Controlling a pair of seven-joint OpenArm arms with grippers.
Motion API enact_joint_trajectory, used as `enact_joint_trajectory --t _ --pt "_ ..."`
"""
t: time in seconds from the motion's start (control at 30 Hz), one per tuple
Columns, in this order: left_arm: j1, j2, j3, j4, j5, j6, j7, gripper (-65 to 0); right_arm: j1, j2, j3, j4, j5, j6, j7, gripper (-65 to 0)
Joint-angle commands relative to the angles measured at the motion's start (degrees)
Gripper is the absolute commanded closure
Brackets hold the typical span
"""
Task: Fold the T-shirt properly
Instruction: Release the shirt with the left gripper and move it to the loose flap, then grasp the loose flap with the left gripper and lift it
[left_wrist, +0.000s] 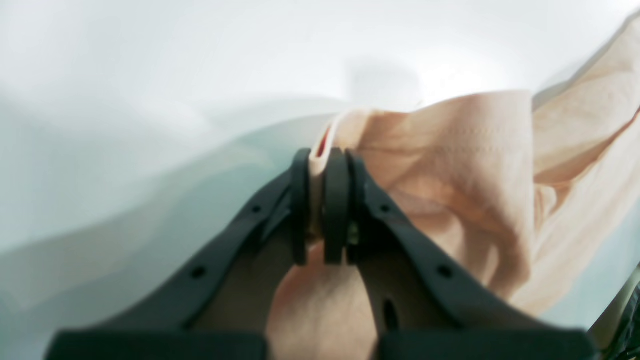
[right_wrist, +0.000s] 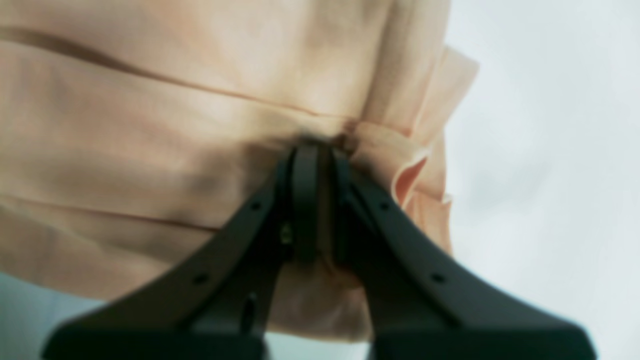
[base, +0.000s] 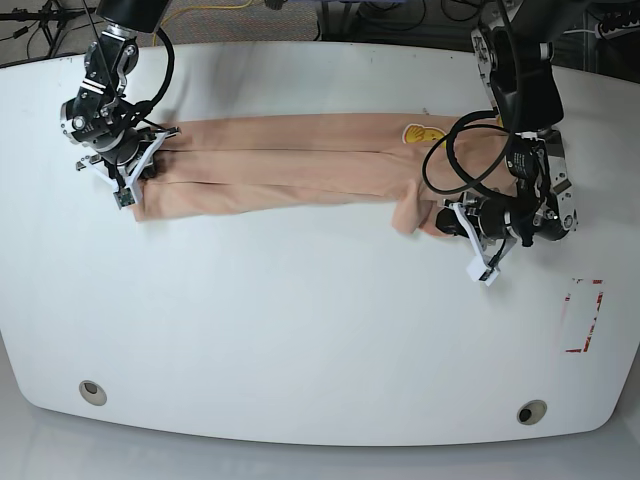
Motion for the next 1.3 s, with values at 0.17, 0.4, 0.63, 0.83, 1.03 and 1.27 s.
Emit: enact_joint_trajectory --t 0.17,0.4,0.63,0.83,1.03,1.27 --pt "-0.9 -0.3 -1.2 11.5 -1.0 -0.1 1.2 -3.1 0.0 0.1 0.0 0.1 -1.4 -0.1 -2.1 -4.1" --pt "0.6 -0.2 -1.3 19.4 -3.2 -0.1 7.4 -3.1 0.0 0.2 0.0 0.1 -1.4 -0.1 -2.1 -4.1" --pt "3.3 -0.8 -1.3 24.5 -9.5 -0.1 11.3 -3.1 0.1 0.2 0.0 0.1 -1.4 -0.1 -2.1 -4.1" --pt "6.6 -2.3 -1.3 28.9 -13.4 -0.1 12.6 -3.2 1.1 0.1 0.0 -0.1 -1.4 -0.1 -2.1 -4.1" --pt "12.8 -3.5 -1.3 33.5 -17.7 -0.1 12.6 -3.3 1.6 0.1 0.0 -0.1 -1.7 -0.1 -2.1 -4.1" --pt "20.2 -6.4 -1.3 36.1 -22.6 -0.1 12.6 -3.5 1.7 0.1 0.0 -0.2 -1.7 -0.1 -2.1 -4.1"
